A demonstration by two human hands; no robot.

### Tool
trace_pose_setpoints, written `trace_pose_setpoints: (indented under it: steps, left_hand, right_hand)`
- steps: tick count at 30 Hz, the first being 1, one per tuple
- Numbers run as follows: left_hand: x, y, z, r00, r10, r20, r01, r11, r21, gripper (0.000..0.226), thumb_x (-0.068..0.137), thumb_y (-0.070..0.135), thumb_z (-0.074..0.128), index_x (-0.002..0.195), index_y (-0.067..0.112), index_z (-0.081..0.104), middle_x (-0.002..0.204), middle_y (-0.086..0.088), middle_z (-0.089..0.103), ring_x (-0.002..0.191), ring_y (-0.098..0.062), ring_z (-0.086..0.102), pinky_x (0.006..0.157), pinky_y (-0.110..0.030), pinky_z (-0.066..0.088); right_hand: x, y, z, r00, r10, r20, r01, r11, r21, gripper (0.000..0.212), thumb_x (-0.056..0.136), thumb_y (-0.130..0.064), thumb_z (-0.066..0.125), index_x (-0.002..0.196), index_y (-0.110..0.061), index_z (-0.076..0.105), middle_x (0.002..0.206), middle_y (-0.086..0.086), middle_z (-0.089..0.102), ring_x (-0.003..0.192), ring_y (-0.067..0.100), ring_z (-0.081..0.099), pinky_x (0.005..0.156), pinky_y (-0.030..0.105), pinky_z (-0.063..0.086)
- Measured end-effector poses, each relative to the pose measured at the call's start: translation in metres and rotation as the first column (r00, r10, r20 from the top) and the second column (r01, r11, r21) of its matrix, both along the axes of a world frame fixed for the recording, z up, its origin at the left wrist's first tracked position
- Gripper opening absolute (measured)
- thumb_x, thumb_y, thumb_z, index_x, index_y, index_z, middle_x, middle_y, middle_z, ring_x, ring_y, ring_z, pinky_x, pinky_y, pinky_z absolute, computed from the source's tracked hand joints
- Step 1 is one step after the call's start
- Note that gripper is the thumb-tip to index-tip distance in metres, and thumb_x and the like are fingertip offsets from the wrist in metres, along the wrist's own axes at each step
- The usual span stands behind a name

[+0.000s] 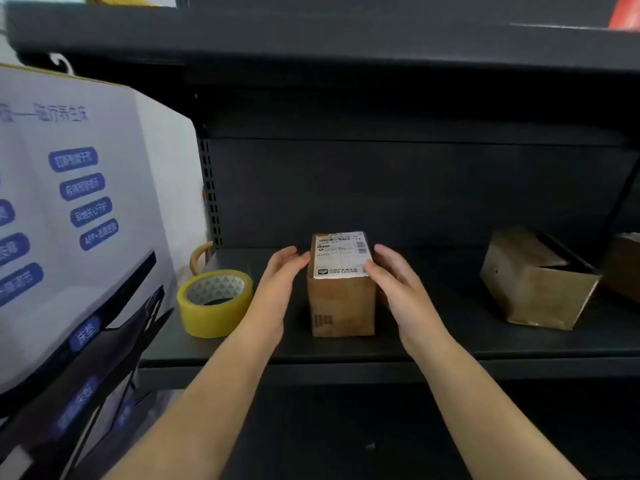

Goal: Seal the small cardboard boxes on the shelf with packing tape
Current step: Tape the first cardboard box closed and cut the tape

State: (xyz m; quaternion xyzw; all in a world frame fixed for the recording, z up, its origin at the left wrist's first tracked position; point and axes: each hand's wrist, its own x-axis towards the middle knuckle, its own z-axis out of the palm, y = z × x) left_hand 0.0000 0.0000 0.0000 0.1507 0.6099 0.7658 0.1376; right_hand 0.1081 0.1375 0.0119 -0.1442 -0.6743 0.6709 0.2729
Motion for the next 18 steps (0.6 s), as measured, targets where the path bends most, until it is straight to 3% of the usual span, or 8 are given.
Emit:
trace_pose_setpoints:
  steps: [3, 9, 12, 18]
  left_hand:
    - [-0.001, 0.003, -0.002, 1.000, -0.018, 0.018, 0.018, 1.000, 0.006, 0.045, 0.085, 0.035, 0.061, 0.127, 0.023, 0.051, 0.134, -0.006, 0.052, 0.128, -0.025, 0.043, 0.111, -0.047, 0.029]
    - [0.005, 0.009, -0.006, 0.991, -0.070, 0.115, 0.075, 0.996, -0.042, 0.047, 0.084, 0.037, 0.061, 0.126, 0.021, 0.051, 0.125, -0.006, 0.059, 0.117, -0.026, 0.051, 0.105, -0.047, 0.038]
    - [0.006, 0.012, -0.008, 0.985, -0.070, 0.157, 0.077, 0.996, -0.043, 0.038, 0.085, 0.040, 0.059, 0.118, 0.022, 0.055, 0.122, -0.006, 0.061, 0.116, -0.025, 0.052, 0.105, -0.046, 0.038]
    - [0.010, 0.012, -0.004, 0.980, -0.064, 0.190, 0.071, 0.997, -0.029, 0.013, 0.087, 0.046, 0.053, 0.091, 0.034, 0.057, 0.106, -0.001, 0.063, 0.106, -0.022, 0.055, 0.098, -0.044, 0.043]
  right_hand:
    - [-0.001, -0.002, 0.001, 1.000, 0.027, 0.013, -0.027, 0.999, -0.022, 0.042, 0.088, -0.032, 0.059, 0.128, -0.033, 0.048, 0.097, -0.028, 0.048, 0.066, -0.029, 0.049, 0.046, -0.003, 0.037]
    - [-0.004, -0.007, -0.002, 0.999, 0.016, 0.040, -0.015, 0.999, -0.028, 0.045, 0.085, -0.040, 0.059, 0.128, -0.038, 0.046, 0.102, -0.025, 0.052, 0.088, -0.006, 0.050, 0.053, 0.008, 0.043]
    - [-0.005, -0.007, -0.005, 0.999, 0.010, 0.037, -0.009, 1.000, -0.025, 0.045, 0.085, -0.042, 0.059, 0.128, -0.040, 0.046, 0.102, -0.026, 0.051, 0.089, -0.006, 0.049, 0.062, 0.014, 0.038]
    - [-0.005, -0.010, -0.006, 1.000, 0.016, 0.009, -0.016, 1.000, -0.022, 0.032, 0.085, -0.041, 0.060, 0.113, -0.047, 0.049, 0.100, -0.028, 0.050, 0.089, -0.005, 0.049, 0.063, 0.014, 0.038]
